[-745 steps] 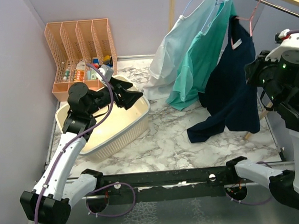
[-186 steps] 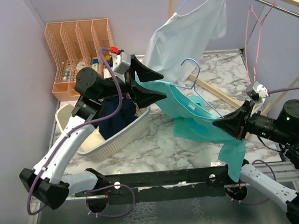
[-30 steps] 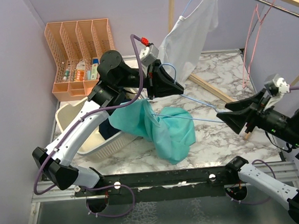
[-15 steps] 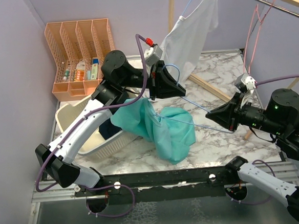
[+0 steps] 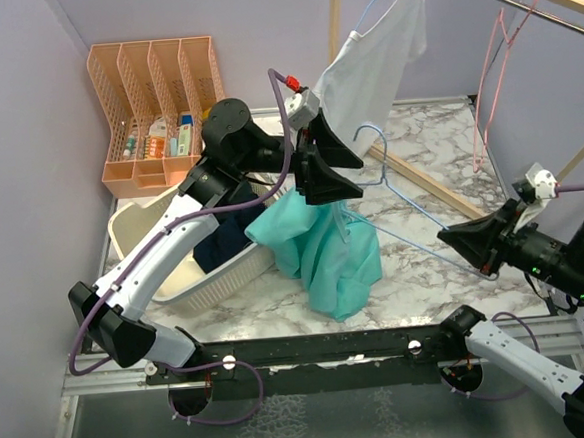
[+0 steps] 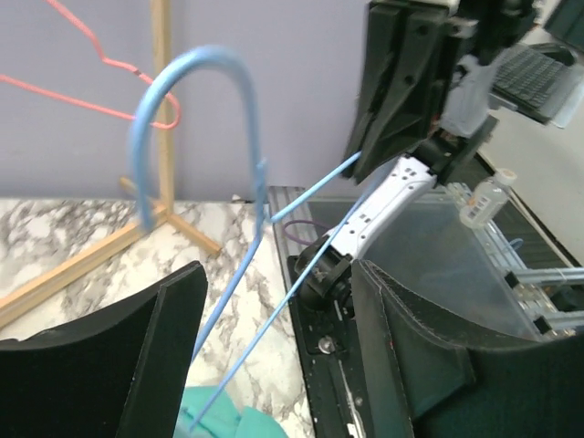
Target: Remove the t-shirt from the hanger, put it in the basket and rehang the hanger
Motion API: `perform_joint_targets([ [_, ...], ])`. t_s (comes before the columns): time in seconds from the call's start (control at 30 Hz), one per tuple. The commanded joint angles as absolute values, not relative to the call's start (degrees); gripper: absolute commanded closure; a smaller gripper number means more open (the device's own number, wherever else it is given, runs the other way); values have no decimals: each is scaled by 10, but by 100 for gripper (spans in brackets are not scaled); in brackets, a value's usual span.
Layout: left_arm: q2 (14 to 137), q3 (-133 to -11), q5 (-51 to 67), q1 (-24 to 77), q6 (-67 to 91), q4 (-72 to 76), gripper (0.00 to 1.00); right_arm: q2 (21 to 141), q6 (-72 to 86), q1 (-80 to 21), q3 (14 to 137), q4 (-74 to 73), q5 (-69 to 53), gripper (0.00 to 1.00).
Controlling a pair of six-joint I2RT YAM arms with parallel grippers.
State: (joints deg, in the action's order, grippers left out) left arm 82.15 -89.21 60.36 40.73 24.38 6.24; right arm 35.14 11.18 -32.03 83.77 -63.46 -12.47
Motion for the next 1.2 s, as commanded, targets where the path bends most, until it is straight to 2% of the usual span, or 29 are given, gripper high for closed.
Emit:
perform_joint_targets([
  [0.0,791,-896,509,409,165,-19,33,342,146,-319,900,-704,-29,99],
  [0.27,739,-849,354,408,91,-92,33,398,181,-319,904,-768,-9,99],
  [0.43,712,-813,305,408,69,-126,33,429,208,-319,980,-801,26,99],
  [0.63,696,-783,290,408,66,-132,33,437,218,-319,1076,-795,50,99],
  [0.73,690,-764,289,409,70,-120,33,410,219,-319,1048,-748,50,99],
  [1.17,686,-733,291,409,71,-117,33,462,218,-319,995,-784,18,99],
])
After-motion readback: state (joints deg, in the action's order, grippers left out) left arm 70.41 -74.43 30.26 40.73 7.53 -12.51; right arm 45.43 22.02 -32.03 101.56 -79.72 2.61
